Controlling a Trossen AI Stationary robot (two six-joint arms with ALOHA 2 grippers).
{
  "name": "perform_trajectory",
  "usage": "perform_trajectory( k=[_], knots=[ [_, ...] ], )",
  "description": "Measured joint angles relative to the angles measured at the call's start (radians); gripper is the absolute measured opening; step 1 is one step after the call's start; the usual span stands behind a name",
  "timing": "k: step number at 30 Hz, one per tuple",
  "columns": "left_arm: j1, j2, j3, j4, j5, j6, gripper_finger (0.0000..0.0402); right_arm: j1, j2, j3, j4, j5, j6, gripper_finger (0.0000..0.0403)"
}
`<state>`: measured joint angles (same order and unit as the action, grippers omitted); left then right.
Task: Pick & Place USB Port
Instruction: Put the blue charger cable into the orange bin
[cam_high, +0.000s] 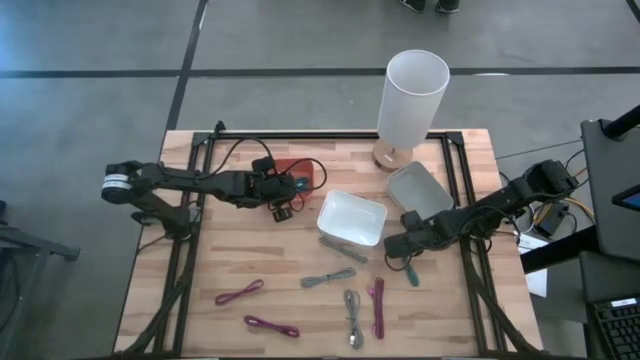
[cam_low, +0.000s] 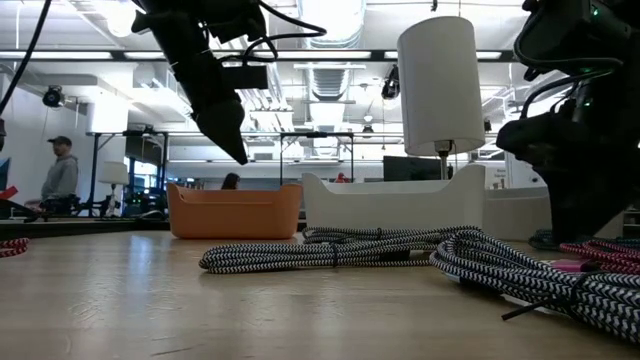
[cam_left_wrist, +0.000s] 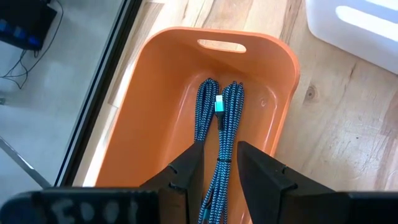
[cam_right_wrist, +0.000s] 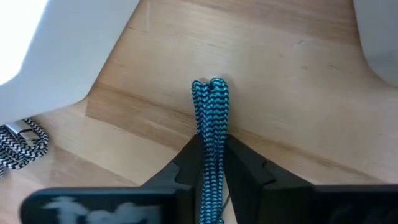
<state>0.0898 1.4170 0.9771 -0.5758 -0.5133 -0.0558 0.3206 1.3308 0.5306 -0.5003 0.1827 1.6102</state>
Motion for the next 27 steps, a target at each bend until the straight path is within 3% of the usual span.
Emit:
perform_trajectory(
  k=[12,27],
  knots=[
    [0.0,0.0,0.0,0.0,0.0,-0.005,0.0108,0.01,0.0,0.021,0.046,-0.01,-0.263,0.0034],
    [0.0,0.0,0.0,0.001,0.0,-0.005,0.0108,0.062,0.0,0.138,0.037,-0.023,-0.363,0.0034]
  ],
)
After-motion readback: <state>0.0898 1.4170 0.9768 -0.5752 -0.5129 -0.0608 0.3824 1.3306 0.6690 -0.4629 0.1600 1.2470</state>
